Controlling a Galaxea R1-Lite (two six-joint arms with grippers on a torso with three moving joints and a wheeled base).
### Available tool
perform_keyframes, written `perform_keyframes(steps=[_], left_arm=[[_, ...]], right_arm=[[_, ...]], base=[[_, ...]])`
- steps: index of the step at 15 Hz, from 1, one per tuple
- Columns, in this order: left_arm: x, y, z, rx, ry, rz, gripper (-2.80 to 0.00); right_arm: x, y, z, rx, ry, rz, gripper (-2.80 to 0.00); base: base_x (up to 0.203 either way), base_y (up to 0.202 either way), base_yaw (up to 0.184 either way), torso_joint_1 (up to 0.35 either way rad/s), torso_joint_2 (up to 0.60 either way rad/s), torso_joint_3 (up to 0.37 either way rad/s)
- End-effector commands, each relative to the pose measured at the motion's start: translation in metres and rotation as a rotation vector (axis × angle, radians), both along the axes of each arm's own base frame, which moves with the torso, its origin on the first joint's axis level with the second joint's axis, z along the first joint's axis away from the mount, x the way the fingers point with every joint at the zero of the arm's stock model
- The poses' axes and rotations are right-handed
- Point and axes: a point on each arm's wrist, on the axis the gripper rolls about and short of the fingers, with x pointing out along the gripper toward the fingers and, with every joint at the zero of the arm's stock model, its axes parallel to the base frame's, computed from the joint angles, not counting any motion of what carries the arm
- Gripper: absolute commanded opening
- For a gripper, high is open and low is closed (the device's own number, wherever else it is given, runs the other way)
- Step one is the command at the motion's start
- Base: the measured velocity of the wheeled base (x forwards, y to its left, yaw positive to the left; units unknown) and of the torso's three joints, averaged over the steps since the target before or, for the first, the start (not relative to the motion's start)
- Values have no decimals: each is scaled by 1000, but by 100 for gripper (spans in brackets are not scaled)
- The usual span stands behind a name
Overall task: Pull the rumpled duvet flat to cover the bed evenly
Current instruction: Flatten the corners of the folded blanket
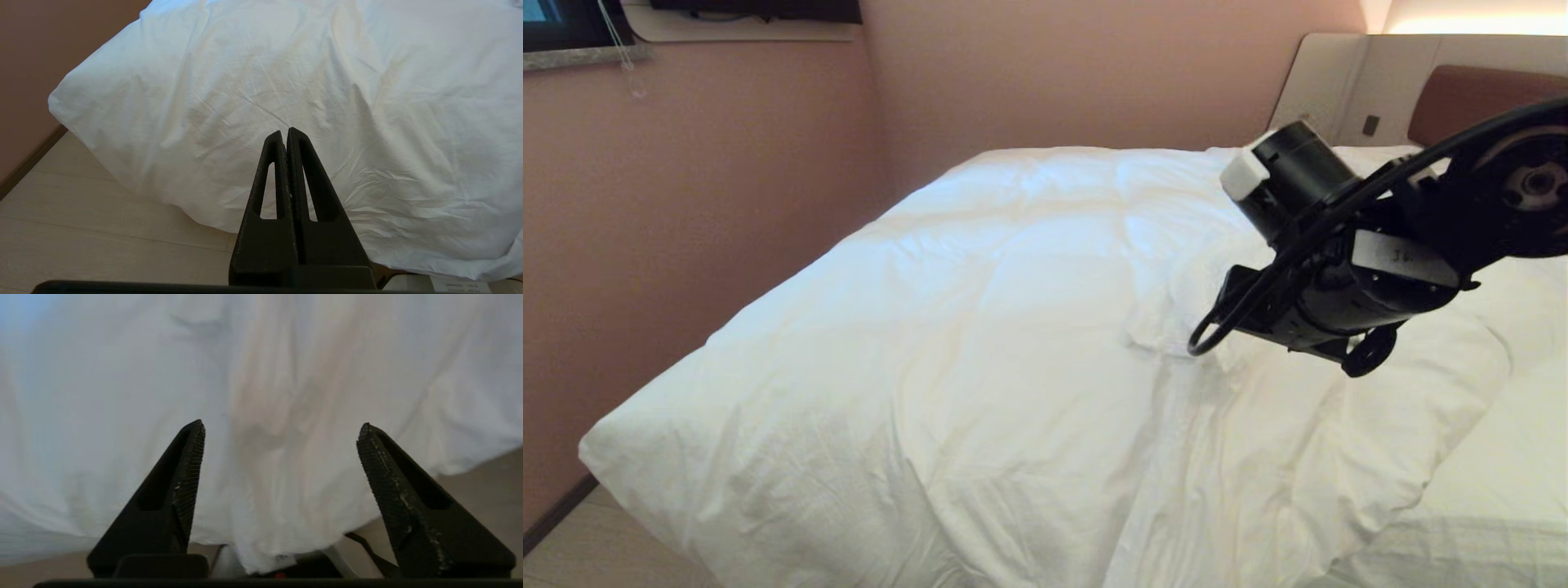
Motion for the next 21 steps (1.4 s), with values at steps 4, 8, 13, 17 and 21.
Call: perform_keyframes(steps=[4, 8, 13, 17, 21], left_arm=[[0, 0, 0, 0, 0, 2, -280], [0, 0, 0, 0, 0, 1, -280], [0, 0, 0, 0, 0, 1, -280], [0, 0, 0, 0, 0, 1, -280], [0, 0, 0, 0, 0, 0, -280]], right_arm=[[66, 38, -31, 22, -58, -1, 0], [147, 50, -85, 19, -226, 48, 0], [187, 21, -98, 90, -313, 125, 0], [205, 6, -106, 36, -376, 130, 0], [224, -2, -150, -15, -327, 122, 0]], base=[[0, 0, 0, 0, 0, 0], [0, 0, 0, 0, 0, 0], [0, 0, 0, 0, 0, 0], [0, 0, 0, 0, 0, 0], [0, 0, 0, 0, 0, 0]])
